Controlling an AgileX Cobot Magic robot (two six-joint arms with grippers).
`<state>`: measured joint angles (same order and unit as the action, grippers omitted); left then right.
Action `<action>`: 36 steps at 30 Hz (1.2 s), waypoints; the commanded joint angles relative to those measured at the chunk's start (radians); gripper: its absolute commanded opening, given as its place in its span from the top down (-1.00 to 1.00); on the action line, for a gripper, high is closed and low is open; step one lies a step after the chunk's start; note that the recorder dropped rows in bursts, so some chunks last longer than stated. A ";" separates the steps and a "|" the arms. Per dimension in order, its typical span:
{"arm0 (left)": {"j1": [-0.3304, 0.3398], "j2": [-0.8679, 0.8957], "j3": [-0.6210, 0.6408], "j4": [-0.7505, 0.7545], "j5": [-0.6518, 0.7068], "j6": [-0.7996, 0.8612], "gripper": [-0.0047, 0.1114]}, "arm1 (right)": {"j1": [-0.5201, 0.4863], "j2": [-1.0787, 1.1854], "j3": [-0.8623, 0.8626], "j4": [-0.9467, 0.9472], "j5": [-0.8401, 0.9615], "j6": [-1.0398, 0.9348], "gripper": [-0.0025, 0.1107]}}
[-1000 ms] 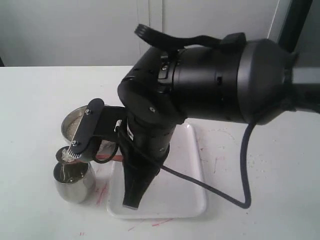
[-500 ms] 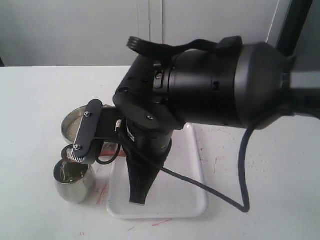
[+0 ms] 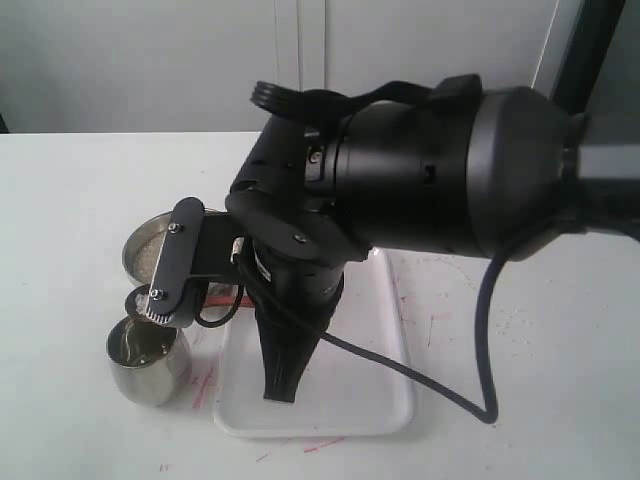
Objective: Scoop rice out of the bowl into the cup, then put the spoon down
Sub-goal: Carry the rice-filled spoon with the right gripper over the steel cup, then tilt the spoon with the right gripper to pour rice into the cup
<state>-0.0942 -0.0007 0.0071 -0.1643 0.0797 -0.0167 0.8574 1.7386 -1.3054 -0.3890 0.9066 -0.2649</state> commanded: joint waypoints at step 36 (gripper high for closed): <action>0.002 0.001 -0.007 -0.007 -0.003 -0.002 0.67 | 0.023 -0.001 0.132 -0.282 -0.197 0.083 0.96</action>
<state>-0.0942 -0.0007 0.0071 -0.1643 0.0797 -0.0167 0.8770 1.7386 -1.1790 -0.6351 0.7207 -0.2059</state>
